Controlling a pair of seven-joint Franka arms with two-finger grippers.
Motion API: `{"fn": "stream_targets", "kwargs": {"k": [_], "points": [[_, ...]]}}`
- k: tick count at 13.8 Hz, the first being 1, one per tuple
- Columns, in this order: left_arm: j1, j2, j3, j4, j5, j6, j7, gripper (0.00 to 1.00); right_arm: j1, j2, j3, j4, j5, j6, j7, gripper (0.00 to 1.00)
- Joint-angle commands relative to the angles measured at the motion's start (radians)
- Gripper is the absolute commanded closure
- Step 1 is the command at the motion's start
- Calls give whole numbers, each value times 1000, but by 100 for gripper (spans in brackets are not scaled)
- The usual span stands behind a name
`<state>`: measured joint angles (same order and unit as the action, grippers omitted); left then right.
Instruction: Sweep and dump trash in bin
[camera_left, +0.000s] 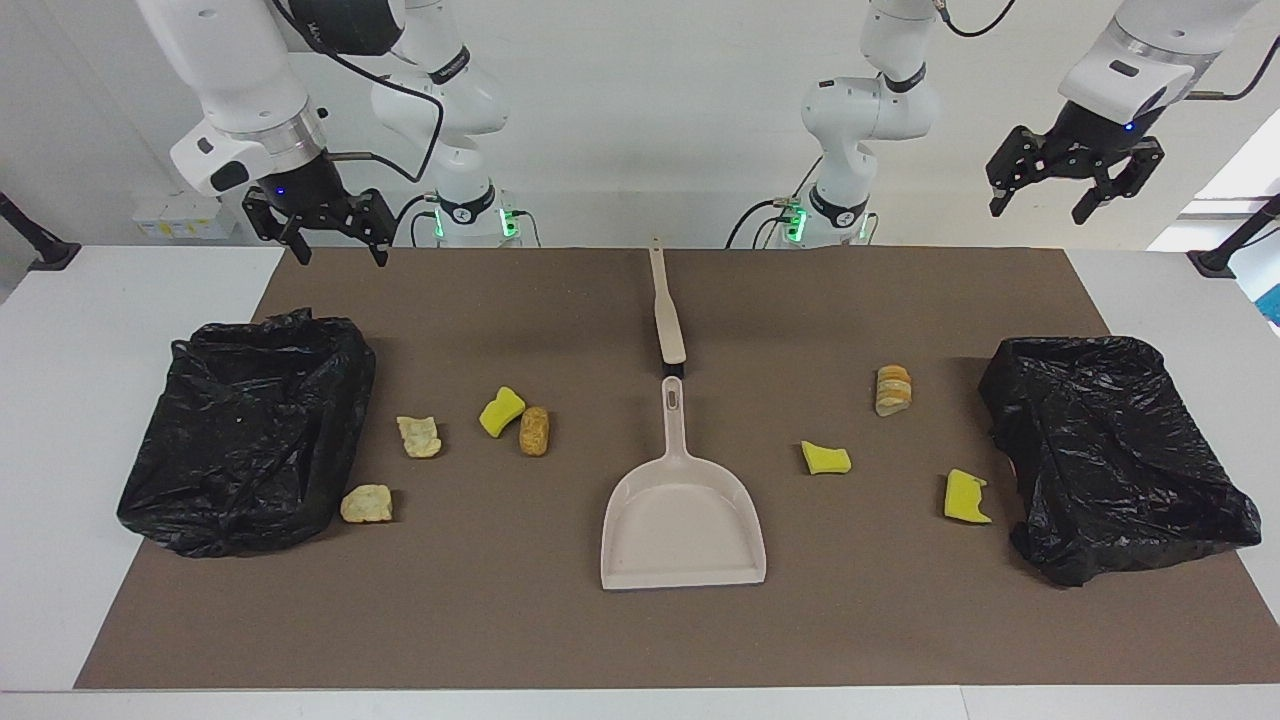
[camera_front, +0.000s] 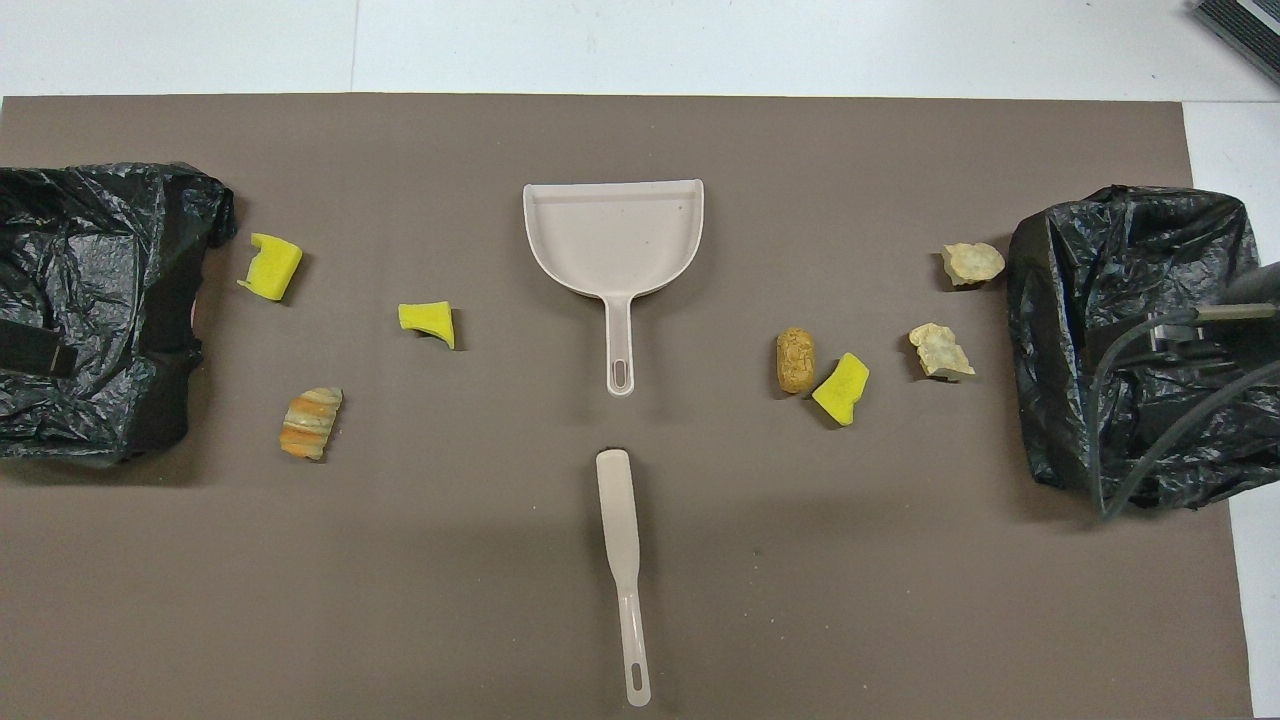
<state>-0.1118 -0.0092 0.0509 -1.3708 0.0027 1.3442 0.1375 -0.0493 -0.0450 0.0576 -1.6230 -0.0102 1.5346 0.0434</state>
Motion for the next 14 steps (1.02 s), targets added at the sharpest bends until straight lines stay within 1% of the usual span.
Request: {"fn": "stream_targets", "kwargs": {"k": [1,14], "points": [[6,-20,-3,-24,8,4,1,0,-9,-19,4,-20,27,10,10,0],[-8,-21,-11,-27,2,4,-10,0,-9,-19,2,-20,27,12,10,0]]}}
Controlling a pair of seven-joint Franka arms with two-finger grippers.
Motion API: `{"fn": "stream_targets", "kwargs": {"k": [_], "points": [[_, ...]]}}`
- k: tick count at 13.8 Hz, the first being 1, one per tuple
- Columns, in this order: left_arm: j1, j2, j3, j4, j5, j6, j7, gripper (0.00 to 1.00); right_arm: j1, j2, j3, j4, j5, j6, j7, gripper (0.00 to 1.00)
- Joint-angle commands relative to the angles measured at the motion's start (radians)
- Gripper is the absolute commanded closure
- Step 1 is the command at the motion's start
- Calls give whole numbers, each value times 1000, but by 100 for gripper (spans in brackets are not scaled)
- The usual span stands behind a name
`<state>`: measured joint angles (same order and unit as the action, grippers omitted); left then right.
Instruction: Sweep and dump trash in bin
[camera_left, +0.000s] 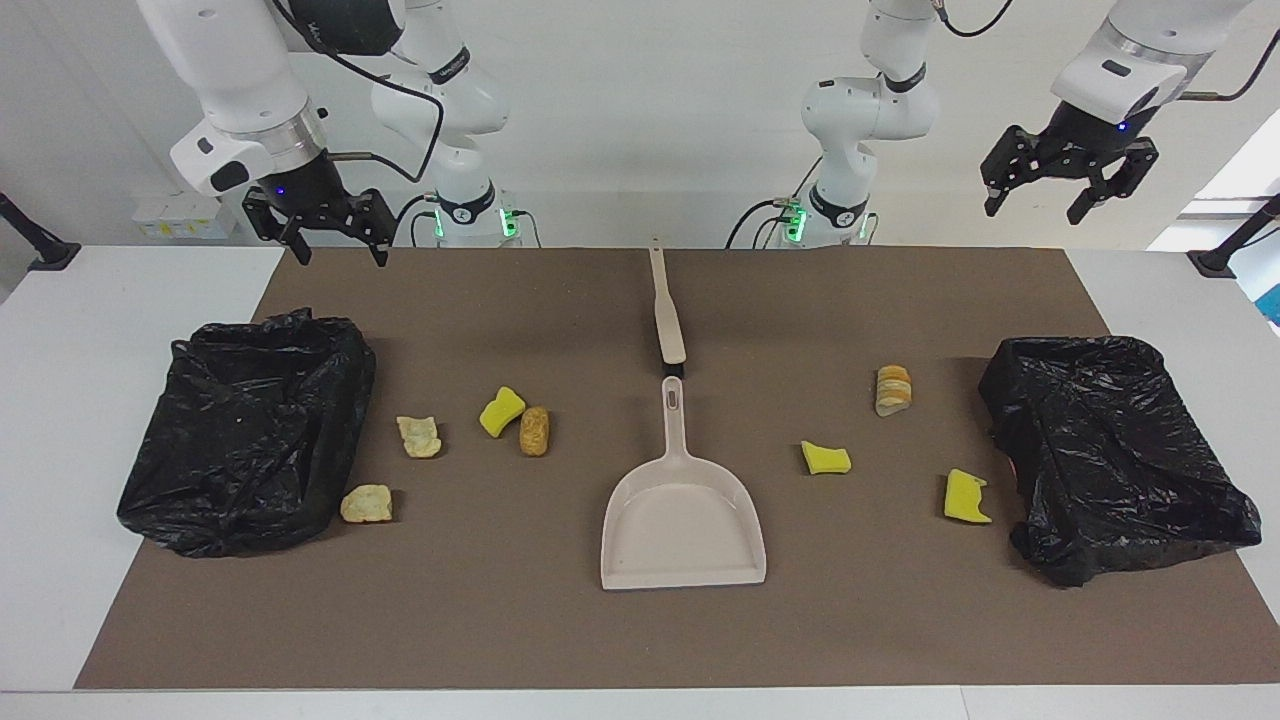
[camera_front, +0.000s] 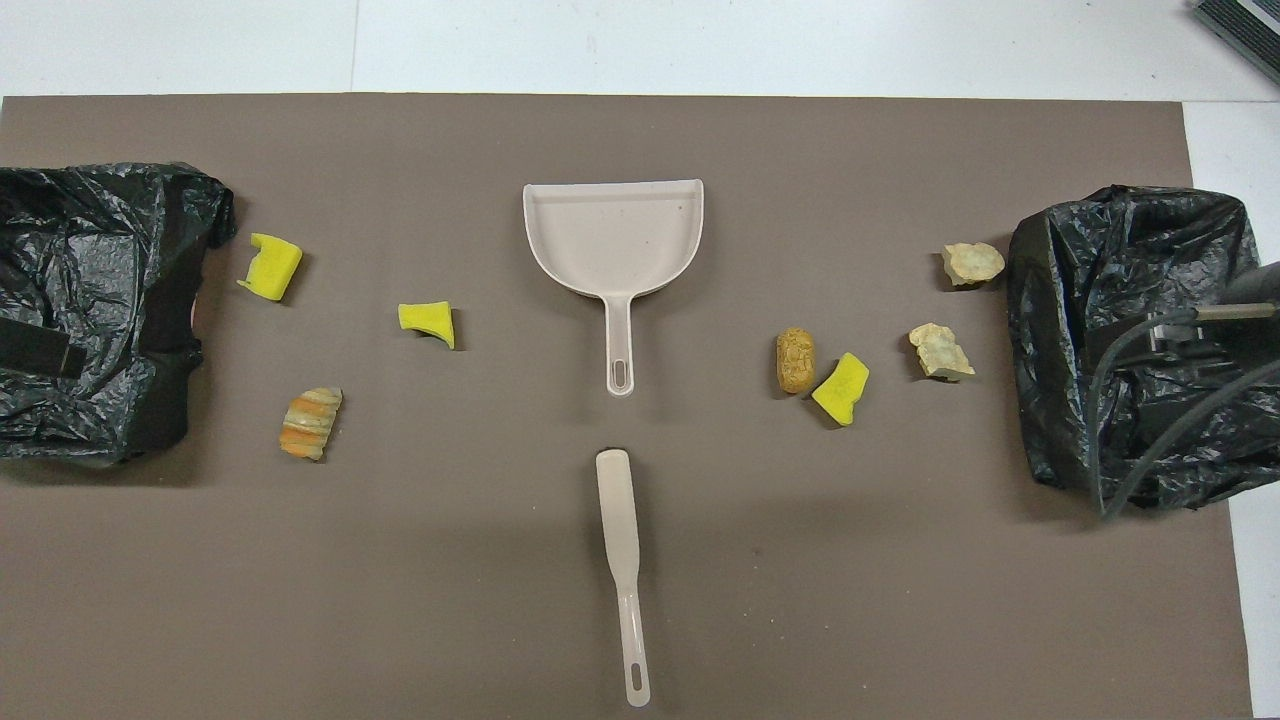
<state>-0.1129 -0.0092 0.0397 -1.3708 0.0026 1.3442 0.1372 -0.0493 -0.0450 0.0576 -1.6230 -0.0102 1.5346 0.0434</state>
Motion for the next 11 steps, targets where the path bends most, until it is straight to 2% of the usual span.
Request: {"fn": "stream_targets", "kwargs": {"k": [1,11], "points": [[-7,-21,0,-28,0,6,-13,0,-9,-19,4,-21,27,12,12,0],[-34,-37,-17,-48,-4,10,-14,0,-11,-18,2,-21,27,13,12,0]]}}
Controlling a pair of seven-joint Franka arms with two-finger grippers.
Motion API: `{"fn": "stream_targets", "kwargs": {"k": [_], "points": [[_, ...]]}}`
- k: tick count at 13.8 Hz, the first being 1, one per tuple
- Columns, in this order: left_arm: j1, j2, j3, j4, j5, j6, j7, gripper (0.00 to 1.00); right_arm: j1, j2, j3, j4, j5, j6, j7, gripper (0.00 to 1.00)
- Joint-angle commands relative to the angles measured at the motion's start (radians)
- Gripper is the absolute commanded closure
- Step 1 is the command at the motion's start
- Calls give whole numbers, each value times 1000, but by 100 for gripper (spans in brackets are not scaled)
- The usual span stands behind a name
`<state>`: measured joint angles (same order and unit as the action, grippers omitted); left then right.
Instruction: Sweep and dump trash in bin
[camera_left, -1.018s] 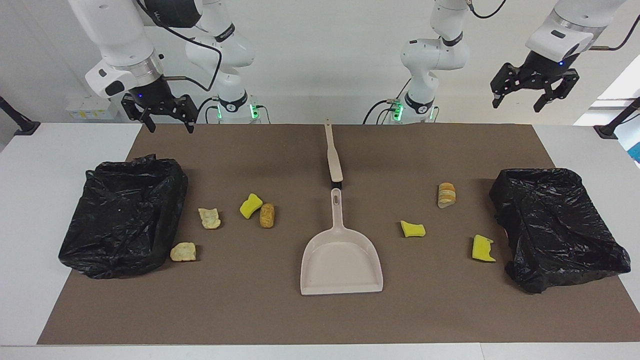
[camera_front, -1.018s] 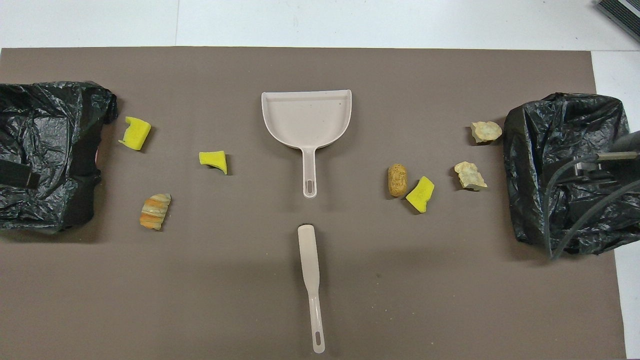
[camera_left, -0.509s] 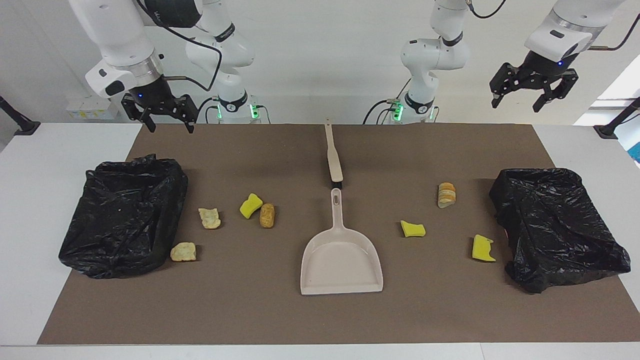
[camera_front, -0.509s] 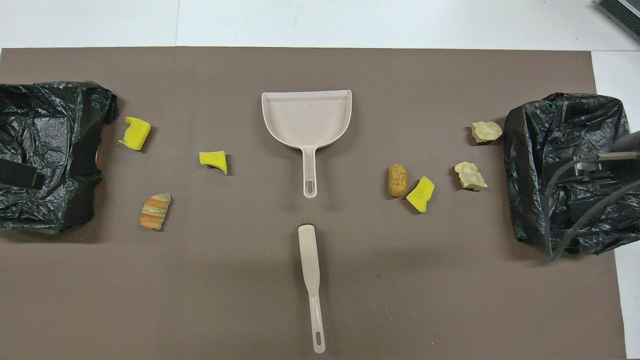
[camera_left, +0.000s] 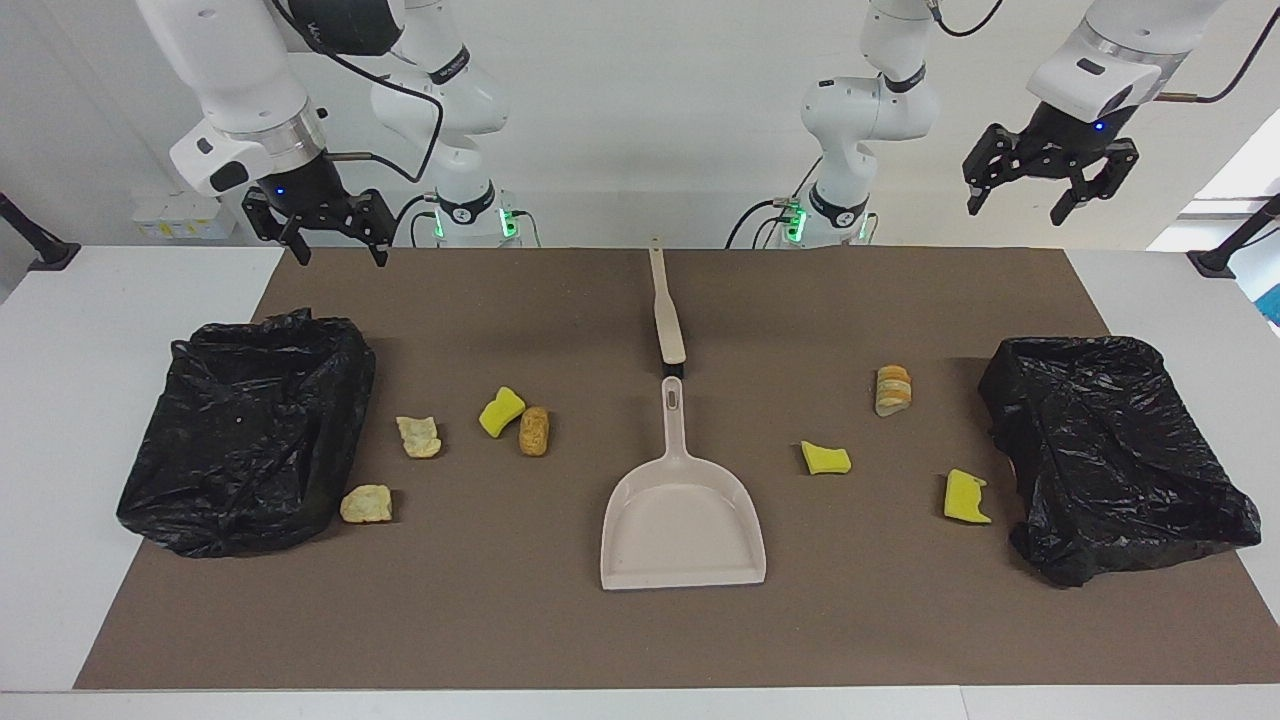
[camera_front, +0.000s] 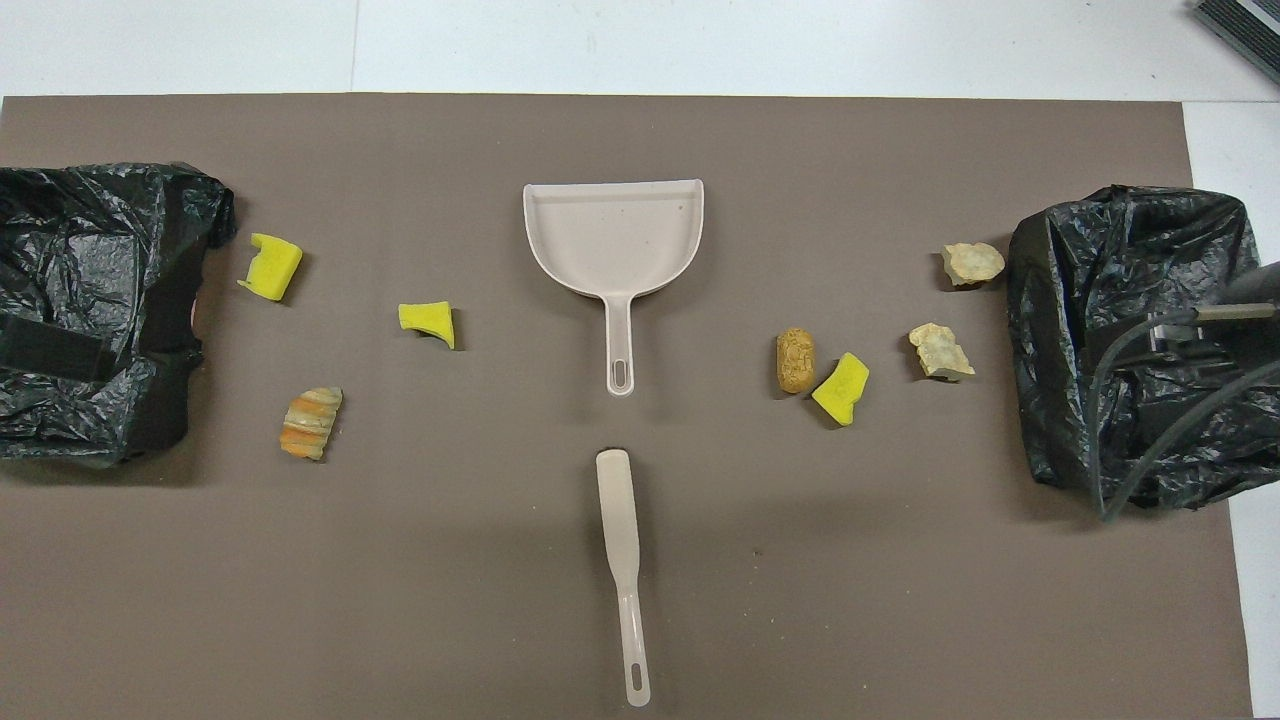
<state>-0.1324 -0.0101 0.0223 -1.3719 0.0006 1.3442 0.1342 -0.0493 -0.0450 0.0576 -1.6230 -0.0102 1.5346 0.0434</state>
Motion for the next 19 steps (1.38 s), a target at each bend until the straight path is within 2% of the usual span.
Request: {"fn": "stream_targets", "kwargs": {"k": [1,3,5,8,10,13,17,18,19], "points": [[-15,-48,-5,-70,-2,24,-11,0,-11,-18,2,-20,27,13,12,0],[-35,-83,-30,-122,-2,44,-56,0,-9,-18,2,-21,27,13,10,0],[-103,-112,-35,-189,-2,79,-158,0,-11,-18,2,-21,27,15,12,0],[-221,-178,-36,-353,-16,199,-235,0,-9,-18,2,-21,27,13,10,0],[-306,-197,-36,-464,-31,268,-322,0,-11,-18,2,-20,27,13,10,0],[-429,-195,-38,-585,-34,410,-516,0,-9,-18,2,-21,27,13,10,0],[-576,-163,-38,-745,-39,622,-671,0,-9,-21,2,-21,18,4,10,0],[-604,-142,-38,-765,-39,654,-704,0,-9,-24,4,-24,19,4,10,0],[-652,-78,-36,-773,-39,693,-746,0,-8,-22,4,-25,24,9,10,0]]}}
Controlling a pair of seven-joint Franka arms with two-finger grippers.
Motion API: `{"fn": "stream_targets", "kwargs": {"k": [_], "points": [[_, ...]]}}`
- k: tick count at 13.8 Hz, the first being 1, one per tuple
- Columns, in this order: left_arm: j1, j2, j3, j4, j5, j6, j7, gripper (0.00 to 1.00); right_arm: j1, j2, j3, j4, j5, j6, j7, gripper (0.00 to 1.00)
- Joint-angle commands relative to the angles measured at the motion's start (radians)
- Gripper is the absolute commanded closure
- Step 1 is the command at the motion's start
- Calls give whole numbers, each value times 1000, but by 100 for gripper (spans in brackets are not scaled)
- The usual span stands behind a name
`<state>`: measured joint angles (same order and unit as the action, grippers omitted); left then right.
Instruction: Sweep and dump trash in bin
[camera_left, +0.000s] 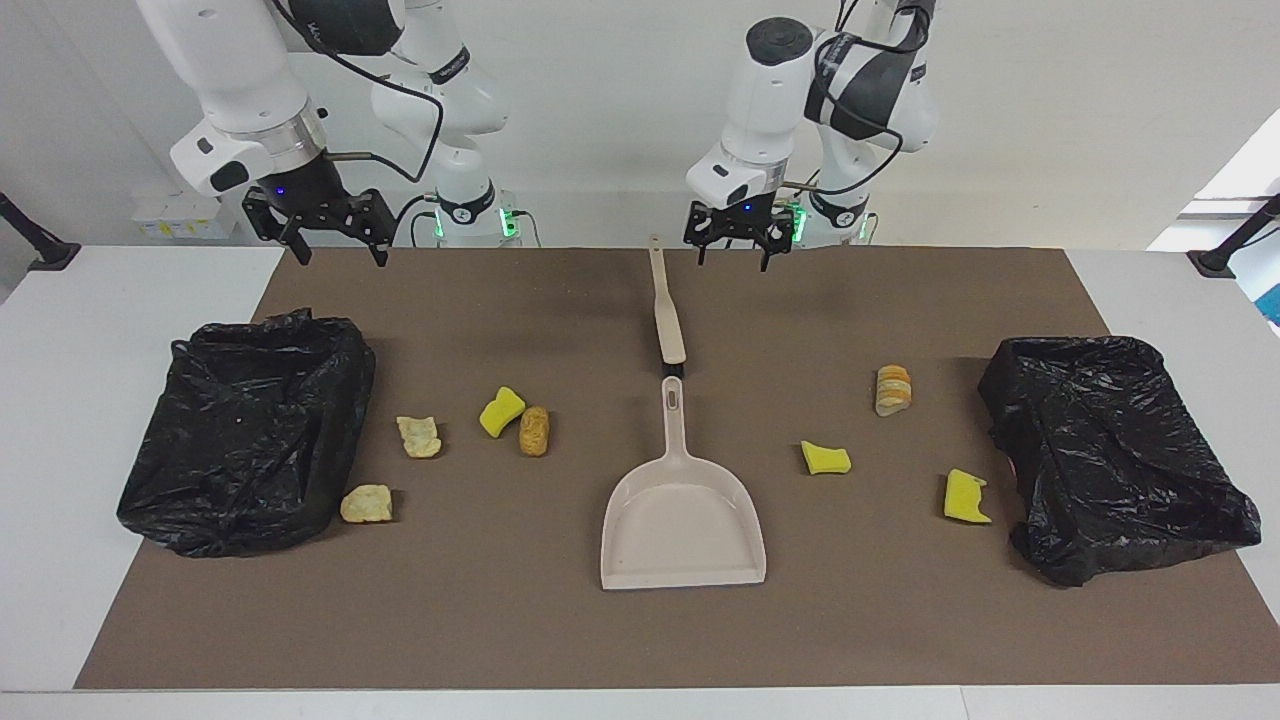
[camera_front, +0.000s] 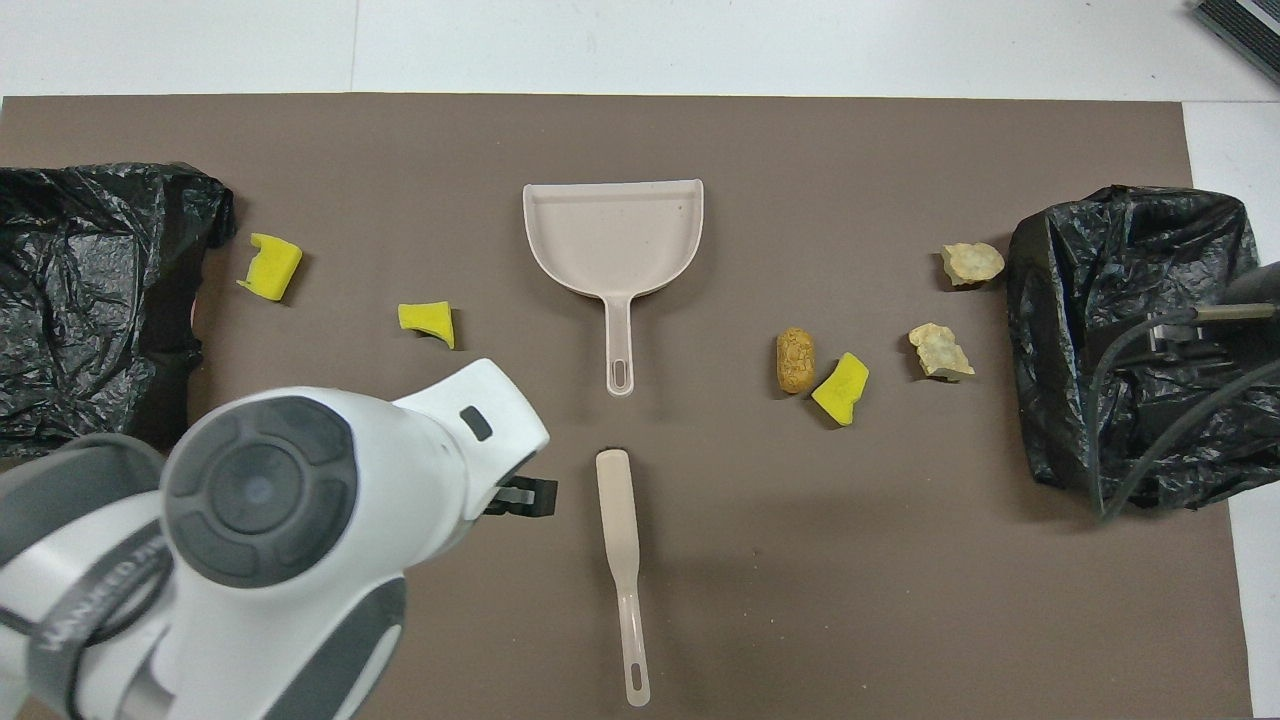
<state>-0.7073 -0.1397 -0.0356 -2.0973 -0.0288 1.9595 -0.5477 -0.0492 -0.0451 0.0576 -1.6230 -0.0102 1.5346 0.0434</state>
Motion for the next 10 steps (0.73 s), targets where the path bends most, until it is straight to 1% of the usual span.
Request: {"fn": "stream_targets", "kwargs": {"k": [1,2,3,5,6,7,8,10], "points": [[-107,110,22,-52,-10,129,-125,0,-1,-21,7,-25,27,18,10,0],[-116,130,20,-72,-10,186,-185,0,6,-18,10,-25,26,21,13,0],[-136,131,19,-93,-11,229,-204,0,8,-15,14,-28,27,30,24,0],[-164,123,17,-133,-31,237,-202,0,9,-7,21,-35,30,55,30,0],[-181,112,17,-162,-57,243,-198,0,15,7,37,-35,33,74,33,0],[-184,112,17,-179,-107,245,-193,0,28,16,39,-35,33,90,45,0],[-193,114,17,-199,-137,246,-186,0,51,39,39,-31,33,101,61,0],[-202,109,17,-210,-141,242,-179,0,77,79,41,-25,35,122,62,0]]}}
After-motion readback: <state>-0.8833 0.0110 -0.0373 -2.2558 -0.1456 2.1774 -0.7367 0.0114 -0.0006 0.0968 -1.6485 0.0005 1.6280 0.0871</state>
